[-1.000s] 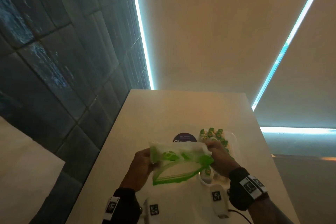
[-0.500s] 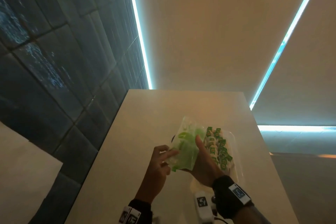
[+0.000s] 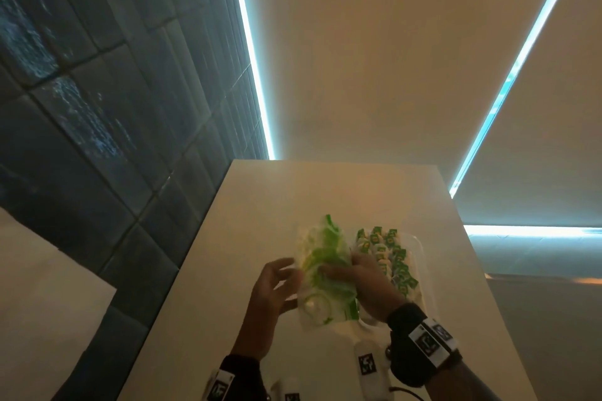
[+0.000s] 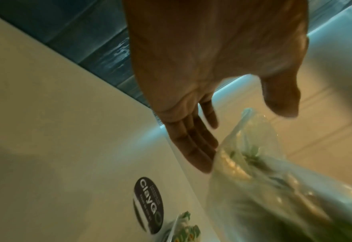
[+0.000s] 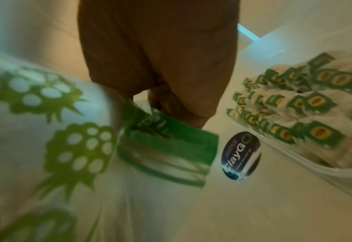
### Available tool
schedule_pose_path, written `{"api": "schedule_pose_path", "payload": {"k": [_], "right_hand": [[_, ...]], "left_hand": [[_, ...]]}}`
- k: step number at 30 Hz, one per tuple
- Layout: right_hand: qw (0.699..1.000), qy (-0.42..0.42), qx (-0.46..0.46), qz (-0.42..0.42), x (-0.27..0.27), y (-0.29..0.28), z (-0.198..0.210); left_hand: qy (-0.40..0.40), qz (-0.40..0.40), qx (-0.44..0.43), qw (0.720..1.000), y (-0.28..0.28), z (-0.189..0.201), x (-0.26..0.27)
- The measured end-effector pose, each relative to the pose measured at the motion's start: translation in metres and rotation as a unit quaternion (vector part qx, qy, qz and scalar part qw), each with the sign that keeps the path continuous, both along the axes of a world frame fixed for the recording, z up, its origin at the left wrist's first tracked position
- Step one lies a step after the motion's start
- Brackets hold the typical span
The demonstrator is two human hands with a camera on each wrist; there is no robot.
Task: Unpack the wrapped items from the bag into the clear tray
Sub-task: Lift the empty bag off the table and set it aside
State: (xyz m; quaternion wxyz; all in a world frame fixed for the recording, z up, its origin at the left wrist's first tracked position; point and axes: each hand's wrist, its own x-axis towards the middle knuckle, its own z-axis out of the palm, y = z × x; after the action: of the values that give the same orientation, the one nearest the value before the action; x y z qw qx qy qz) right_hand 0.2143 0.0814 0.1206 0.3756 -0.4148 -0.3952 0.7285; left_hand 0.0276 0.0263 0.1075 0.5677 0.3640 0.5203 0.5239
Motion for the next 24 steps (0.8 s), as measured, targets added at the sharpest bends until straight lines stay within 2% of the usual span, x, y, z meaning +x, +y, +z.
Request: {"api": "schedule_pose_path", "payload": {"k": [2,5,9,14,19,21,24], "right_hand": [[0.999,-0.025,0.030,0.022,-0.003,-0.002,0.005],[0.997,-0.041,0.040,0.057,-0.003,-0.003,0.013],[0.992,-0.046,0.028,0.115,0.006,-0.001,0.017],[0.996,0.062,0.024,0.065,0.012,-0.003,0.010],[0.994,0.098,0.037,0.036,0.010,-0.002,0.012],[0.996,0.067,0.061,0.011,0.011,0.001,0.011],[0.988,-0.051,0.148,-0.006,0.013,0.005,0.015]], "left_hand": [[0.038,-0.050,-0.019,0.998,0.006,0.009,0.002],[0.090,-0.041,0.016,0.995,0.011,0.017,0.003],[0.068,-0.034,0.017,0.997,0.012,0.019,0.006],[-0.075,-0.045,0.001,0.996,0.014,0.019,0.008],[-0.129,-0.037,-0.023,0.991,0.016,0.021,0.013],[-0.165,-0.050,-0.050,0.984,0.015,0.022,0.010],[-0.247,-0.085,-0.128,0.957,0.015,0.023,0.001]]}}
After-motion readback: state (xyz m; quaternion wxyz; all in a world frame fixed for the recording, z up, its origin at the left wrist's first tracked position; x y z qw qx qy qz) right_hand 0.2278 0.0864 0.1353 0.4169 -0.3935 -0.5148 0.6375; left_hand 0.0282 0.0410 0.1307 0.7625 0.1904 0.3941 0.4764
